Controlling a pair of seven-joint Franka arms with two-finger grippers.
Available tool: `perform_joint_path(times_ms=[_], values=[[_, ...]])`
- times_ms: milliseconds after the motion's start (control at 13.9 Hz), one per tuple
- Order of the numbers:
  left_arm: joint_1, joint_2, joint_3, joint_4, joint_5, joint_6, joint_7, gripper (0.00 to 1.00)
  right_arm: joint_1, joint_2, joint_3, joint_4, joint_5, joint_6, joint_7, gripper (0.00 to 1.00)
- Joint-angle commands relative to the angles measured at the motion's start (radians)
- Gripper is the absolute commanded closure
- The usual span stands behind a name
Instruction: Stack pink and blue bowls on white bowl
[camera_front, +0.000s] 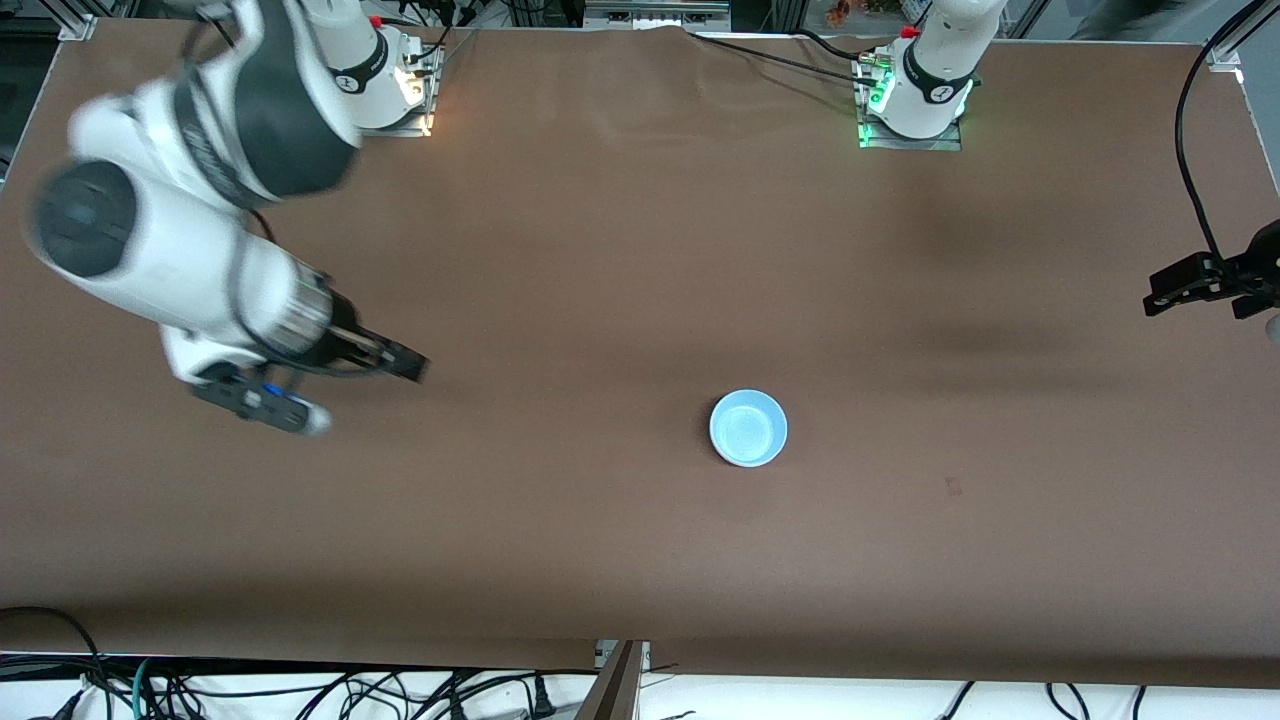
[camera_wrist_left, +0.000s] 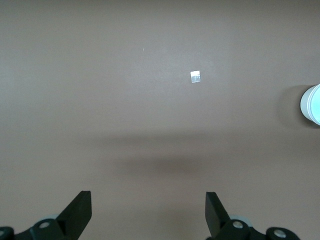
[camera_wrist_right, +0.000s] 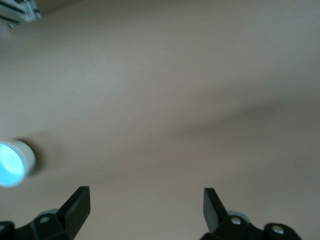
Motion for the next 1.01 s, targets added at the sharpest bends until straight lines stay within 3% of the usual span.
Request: perform_joint_path(times_ms=[0,144,288,577,937], values=[[0.008,-0.006,-0.002,-0.001,-0.012,0.007,0.023,0.00,0.007,-0.322,-0.068,-0.391,-0.014,0.027,-0.164,0.00],[0.008,-0.004,-0.002,0.001,-0.012,0.007,0.025,0.00,0.007,-0.428,-0.115,-0.493,-0.037,0.022,-0.239,0.00],[0.008,-0.004,-0.002,0.001,-0.012,0.007,0.025,0.00,0.007,-0.482,-0.124,-0.539,-0.118,0.021,-0.261,0.00],[0.008,-0.006,-0.002,0.001,-0.012,0.007,0.023,0.00,0.007,-0.478,-0.126,-0.524,-0.184,0.027,-0.343,0.00],[0.008,-0.006,-0.002,0.001,-0.012,0.007,0.025,0.00,0.007,-0.461,-0.124,-0.490,-0.186,0.021,-0.347,0.00]])
